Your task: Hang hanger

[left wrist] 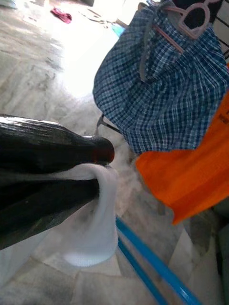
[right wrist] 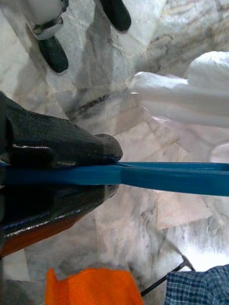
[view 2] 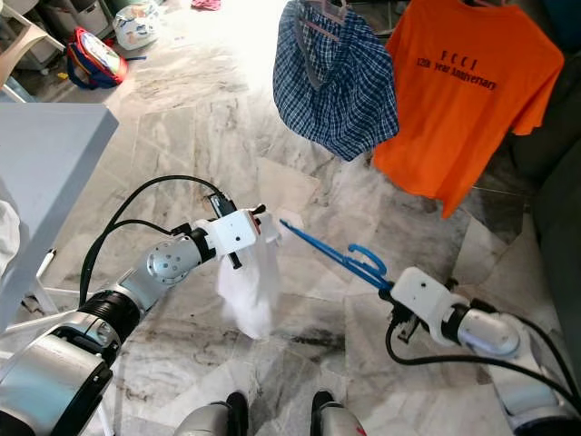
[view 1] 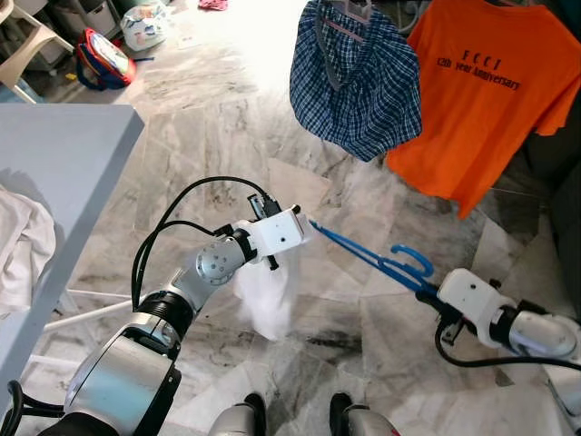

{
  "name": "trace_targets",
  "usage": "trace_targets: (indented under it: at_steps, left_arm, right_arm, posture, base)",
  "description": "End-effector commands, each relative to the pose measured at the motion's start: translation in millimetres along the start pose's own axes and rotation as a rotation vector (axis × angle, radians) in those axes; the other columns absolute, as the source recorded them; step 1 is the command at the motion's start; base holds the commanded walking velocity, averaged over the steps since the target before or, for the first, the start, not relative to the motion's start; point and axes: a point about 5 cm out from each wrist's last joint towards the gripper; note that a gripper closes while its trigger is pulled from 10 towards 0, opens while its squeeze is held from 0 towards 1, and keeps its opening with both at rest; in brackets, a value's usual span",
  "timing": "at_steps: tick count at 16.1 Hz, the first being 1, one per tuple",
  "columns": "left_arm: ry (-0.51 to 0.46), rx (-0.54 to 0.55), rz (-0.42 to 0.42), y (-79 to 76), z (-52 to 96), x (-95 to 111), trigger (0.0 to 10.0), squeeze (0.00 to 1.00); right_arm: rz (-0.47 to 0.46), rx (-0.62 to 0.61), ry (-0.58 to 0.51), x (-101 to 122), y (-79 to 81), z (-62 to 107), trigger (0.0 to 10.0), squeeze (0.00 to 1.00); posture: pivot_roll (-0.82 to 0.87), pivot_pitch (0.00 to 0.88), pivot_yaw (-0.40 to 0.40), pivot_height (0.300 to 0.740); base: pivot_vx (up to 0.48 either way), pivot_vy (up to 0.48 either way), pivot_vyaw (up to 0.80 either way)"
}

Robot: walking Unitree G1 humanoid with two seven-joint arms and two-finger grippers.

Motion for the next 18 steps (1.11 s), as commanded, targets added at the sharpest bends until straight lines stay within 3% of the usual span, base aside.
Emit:
trace_targets:
  at_steps: [1, 5, 9, 14, 18]
  left_arm:
    - [-0.029, -0.014, -0.025, 2.6, 0.3, 4, 10.0, 0.0]
    - [-0.071, 0.013, -0.036, 10.7, -1.2, 11, 10.0, 0.0]
    - [-0.049, 0.03, -0.045, 16.8, 1.9, 8, 10.0, 0.0]
    - [-0.051, 0.032, -0.047, 18.3, 2.1, 8, 10.0, 0.0]
    - [-0.086, 0.021, -0.059, 19.8, 1.3, 14, 10.0, 0.0]
  right_arm:
    - [0.013, 0.044, 0.008, -2, 3.0, 0.4, 10.0, 0.0]
    - [0.027, 0.079, 0.024, -3, -0.6, 1.4, 10.0, 0.0]
    - [0.038, 0.003, 0.056, -7, -23.3, 20.6, 10.0, 0.0]
    - [0.035, 0.063, 0.121, -17, -21.4, 34.9, 10.0, 0.0]
    - [0.038, 0.09, 0.102, -13, -14.1, 24.2, 10.0, 0.0]
  posture:
    - [0.0, 0.258, 0.106, 0.74]
    - [0.01, 0.258, 0.1, 0.74]
    - [0.01, 0.259, 0.1, 0.74]
    - [0.01, 0.261, 0.103, 0.74]
    - [0.01, 0.26, 0.105, 0.74]
  base:
    - [0.0, 0.0, 0.0]
    - [0.0, 0.0, 0.0]
    - [0.0, 0.0, 0.0]
    - [0.0, 0.0, 0.0]
    - [0.0, 0.0, 0.0]
Point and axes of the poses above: a point about 5 cm out from each wrist's last joint towards the gripper, its own z axis pointing back from the gripper into the wrist, its own x axis along the axis of the wrist's last joint, y = z × x, and after that the axes turned 5 degrees about z, right-handed
